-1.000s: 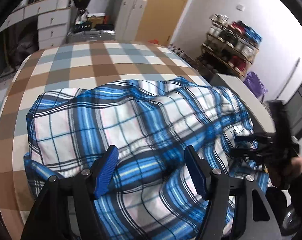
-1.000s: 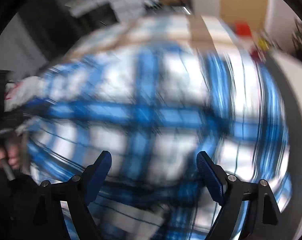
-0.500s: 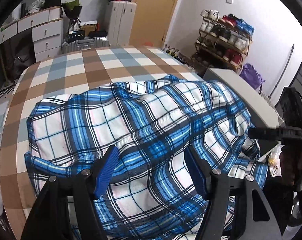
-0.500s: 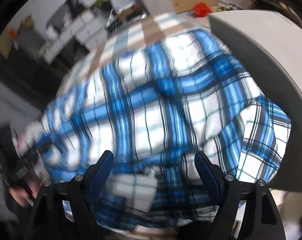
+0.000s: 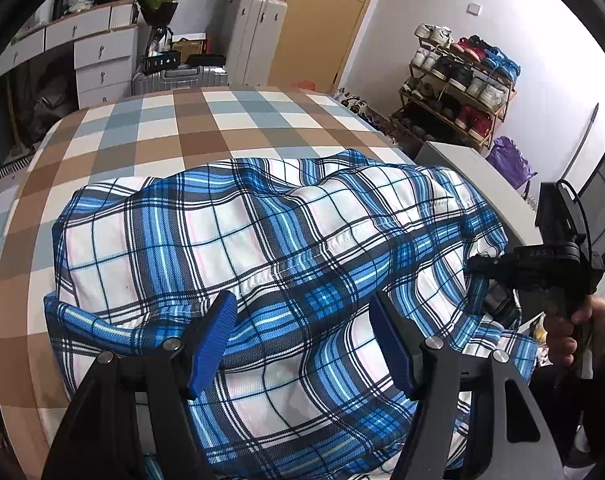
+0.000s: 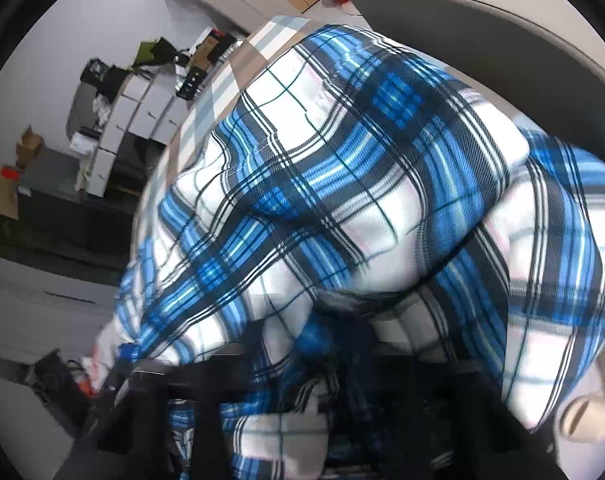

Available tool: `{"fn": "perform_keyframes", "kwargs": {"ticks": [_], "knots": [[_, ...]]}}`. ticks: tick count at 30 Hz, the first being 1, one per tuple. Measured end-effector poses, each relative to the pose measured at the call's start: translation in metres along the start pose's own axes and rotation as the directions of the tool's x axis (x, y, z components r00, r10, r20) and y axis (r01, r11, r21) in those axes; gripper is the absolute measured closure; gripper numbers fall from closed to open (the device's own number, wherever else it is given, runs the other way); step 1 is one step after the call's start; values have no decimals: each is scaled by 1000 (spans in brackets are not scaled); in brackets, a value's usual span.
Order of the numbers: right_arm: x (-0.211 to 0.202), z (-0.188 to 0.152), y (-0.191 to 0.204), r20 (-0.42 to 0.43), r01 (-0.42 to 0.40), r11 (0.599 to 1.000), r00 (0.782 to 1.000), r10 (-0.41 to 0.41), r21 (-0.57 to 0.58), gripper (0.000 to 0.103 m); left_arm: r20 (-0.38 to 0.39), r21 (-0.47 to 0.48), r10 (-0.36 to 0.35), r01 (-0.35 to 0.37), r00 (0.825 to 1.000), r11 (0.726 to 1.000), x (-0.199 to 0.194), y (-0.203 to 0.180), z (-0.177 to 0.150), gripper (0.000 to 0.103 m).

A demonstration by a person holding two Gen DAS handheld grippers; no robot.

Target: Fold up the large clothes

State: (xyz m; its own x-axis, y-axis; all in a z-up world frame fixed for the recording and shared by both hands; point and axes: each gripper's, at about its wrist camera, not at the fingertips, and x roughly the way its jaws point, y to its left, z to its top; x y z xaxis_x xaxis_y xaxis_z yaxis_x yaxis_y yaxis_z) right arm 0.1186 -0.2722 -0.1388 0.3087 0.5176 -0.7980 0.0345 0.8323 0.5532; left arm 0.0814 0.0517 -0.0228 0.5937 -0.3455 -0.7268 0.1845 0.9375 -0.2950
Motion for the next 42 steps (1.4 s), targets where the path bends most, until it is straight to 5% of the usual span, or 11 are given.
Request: {"fn": "perform_keyframes", "kwargs": {"ticks": [13,16,18,22,25,33,35,36,37,38,42], "knots": [[-82,-31,-13,113,-134,990,984,138,-43,97,-20,-23,4,-4,1000,1000,8,-1,3,39],[-82,-35,-18,110,-74,997,991,76,-27,97,-27,-14,3,-3,1000,1000,9,-3,1,39],[-66,-34,-31,43,20,1000,999,-21,17,97,-32,7,18,-18,999,1000,10,-7,-1,39],[-53,-32,-26,-37,87,996,995,-88,-12,97,-42,54,53,-51,998,997,11,-14,-5,39],[-69,-37,-14,-39,50,996,998,-53,-71,97,-36,51,47,-45,998,998,7,-14,-4,39],[-118,-8,68,189,12,968,981,37,-249,92,65,3,122,-122,990,992,-17,-18,23,39],[-103,9,91,205,16,963,978,41,-270,82,101,-21,160,-158,982,987,-19,-12,26,39],[-87,21,106,204,-10,959,976,70,-284,53,114,-44,197,-193,974,980,-17,-7,27,39],[-74,27,115,214,-10,957,974,75,-291,13,103,-59,206,-201,973,978,-13,-1,29,39],[-62,34,125,248,14,958,967,60,-285,4,93,-70,204,-198,975,978,-9,3,29,39],[-8,39,145,199,71,952,980,-11,-297,5,49,-130,225,-217,973,967,6,20,33,39]]}}
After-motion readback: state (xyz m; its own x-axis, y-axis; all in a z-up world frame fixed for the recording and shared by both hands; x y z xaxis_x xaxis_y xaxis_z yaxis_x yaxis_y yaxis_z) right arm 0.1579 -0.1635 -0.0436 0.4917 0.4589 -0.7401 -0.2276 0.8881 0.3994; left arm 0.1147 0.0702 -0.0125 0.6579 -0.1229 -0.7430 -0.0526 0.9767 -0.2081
